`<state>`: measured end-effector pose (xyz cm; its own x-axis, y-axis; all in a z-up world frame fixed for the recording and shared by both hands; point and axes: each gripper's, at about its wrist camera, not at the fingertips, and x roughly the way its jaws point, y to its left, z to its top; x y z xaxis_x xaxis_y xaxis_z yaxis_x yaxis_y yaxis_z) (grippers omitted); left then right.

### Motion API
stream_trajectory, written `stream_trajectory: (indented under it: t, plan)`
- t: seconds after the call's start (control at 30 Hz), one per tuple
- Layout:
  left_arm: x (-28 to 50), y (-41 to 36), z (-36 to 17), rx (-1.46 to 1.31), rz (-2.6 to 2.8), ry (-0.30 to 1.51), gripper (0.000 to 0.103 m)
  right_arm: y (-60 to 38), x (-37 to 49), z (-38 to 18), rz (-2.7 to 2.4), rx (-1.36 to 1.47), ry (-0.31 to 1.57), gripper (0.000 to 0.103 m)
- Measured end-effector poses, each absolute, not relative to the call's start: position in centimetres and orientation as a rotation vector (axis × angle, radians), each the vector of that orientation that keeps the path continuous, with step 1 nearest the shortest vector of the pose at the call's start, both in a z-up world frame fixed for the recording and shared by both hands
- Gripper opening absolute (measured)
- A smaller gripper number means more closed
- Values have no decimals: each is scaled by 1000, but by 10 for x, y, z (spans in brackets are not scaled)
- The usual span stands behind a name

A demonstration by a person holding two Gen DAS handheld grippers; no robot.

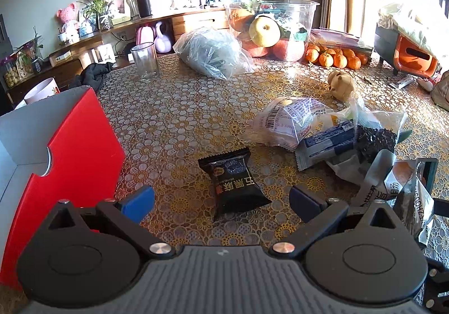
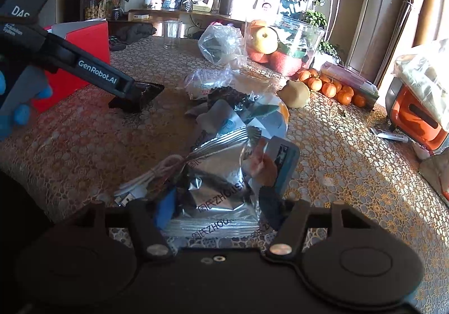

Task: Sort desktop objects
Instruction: 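Move the left tool to the black snack packet and the right tool to the silver foil packet, then close the left tool on the black packet while the right tool grips the silver foil packet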

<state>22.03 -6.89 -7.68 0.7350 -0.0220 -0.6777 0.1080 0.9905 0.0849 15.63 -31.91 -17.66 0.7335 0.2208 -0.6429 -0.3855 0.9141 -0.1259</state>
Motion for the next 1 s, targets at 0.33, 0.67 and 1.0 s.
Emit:
stream_trajectory:
  t: [0.33,0.67,1.0]
  plan:
    - [242,-69,-90,112,-81,757,102,-319,158,-178,349,-256,657,61]
    - [249,-72,-97,117,-95,773,87,-318,157,-178,368,-249,651,52]
    - [253,-73,-101,118,-97,793,64,-318,159,-176,352,-212,663,50]
